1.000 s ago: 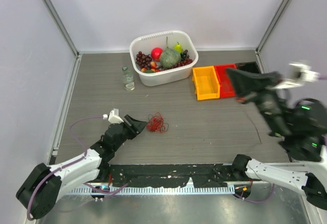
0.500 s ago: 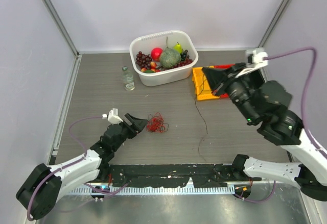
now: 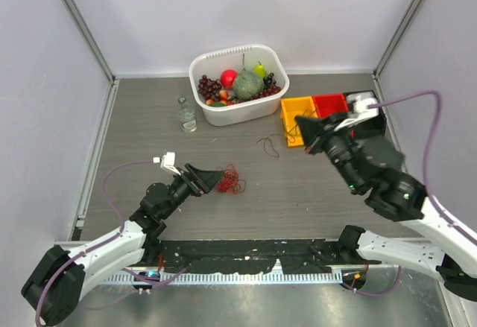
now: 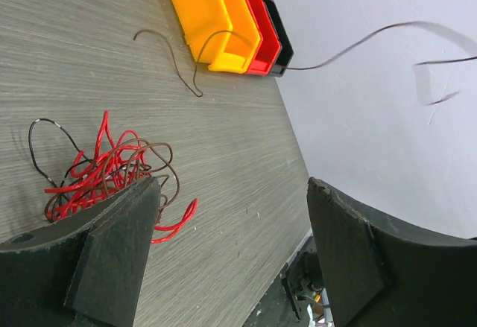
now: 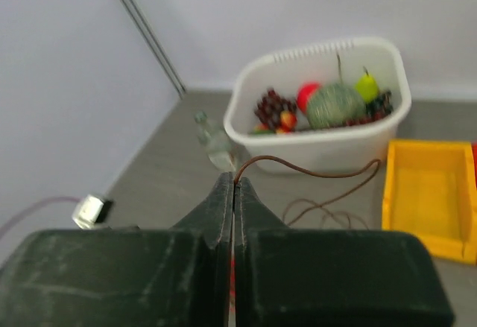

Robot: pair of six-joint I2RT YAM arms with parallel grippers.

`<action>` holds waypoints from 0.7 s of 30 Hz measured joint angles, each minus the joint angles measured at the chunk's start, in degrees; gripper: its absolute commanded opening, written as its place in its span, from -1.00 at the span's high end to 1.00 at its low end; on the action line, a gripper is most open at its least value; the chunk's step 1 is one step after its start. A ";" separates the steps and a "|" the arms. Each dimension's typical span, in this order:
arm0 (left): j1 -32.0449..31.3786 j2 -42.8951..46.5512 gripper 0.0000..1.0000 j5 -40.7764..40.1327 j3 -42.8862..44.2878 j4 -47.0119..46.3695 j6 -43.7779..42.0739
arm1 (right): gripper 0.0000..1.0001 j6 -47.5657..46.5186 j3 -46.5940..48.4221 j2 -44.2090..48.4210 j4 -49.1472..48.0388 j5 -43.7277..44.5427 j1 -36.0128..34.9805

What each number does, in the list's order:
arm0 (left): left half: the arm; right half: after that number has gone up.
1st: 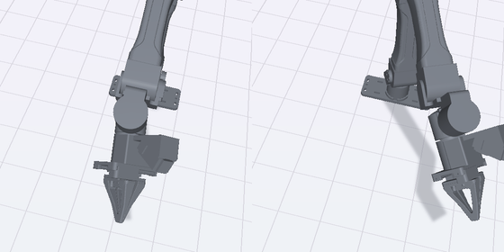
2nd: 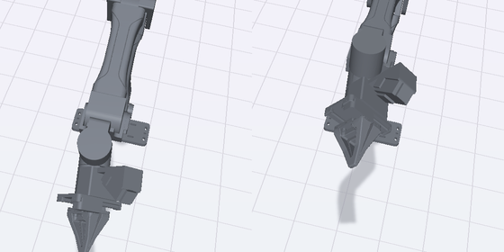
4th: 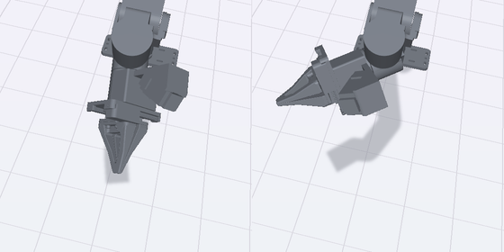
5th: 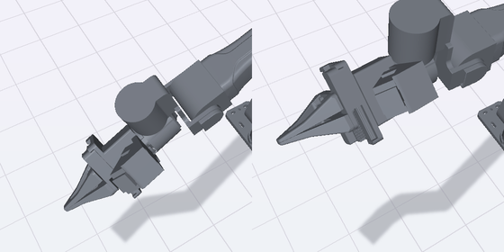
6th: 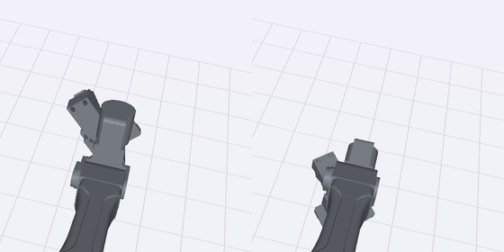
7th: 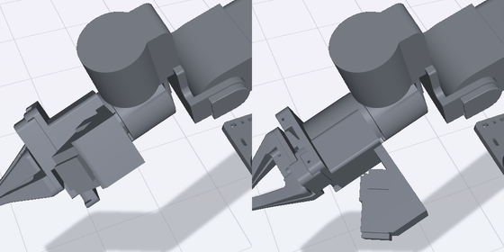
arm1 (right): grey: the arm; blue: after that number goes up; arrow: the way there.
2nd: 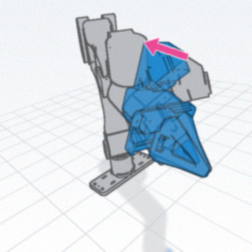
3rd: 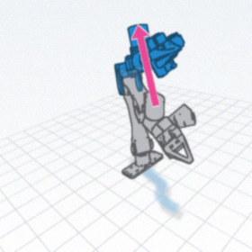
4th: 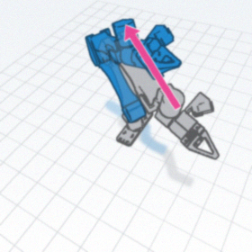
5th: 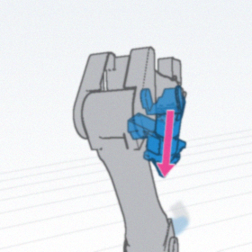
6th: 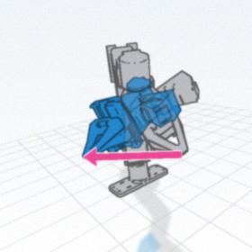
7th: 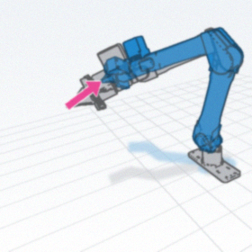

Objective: Untangle the cables

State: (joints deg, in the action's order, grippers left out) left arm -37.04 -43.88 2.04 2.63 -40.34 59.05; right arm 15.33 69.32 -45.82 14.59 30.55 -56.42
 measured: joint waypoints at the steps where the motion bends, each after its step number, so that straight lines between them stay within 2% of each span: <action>1: -0.02 0.02 -0.67 0.00 0.00 -0.11 -0.02 | 0.99 1.09 -3.41 0.68 1.14 0.17 0.00; 6: -0.04 -1.77 -0.68 0.09 0.00 -0.44 -0.02 | 0.99 6.25 -13.44 1.20 7.63 -0.50 0.00; 15: -0.04 -4.13 -0.78 1.16 0.00 -1.60 -0.57 | 0.99 13.88 -20.61 4.11 10.91 -0.85 0.00; 21: -0.09 -4.85 -0.78 1.75 0.00 -2.38 -0.87 | 0.99 16.00 -20.87 -7.23 8.96 -0.11 1.64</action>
State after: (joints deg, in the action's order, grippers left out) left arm -37.12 -48.73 3.79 2.63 -42.72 58.17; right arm 31.33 48.45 -53.06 23.55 30.44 -54.78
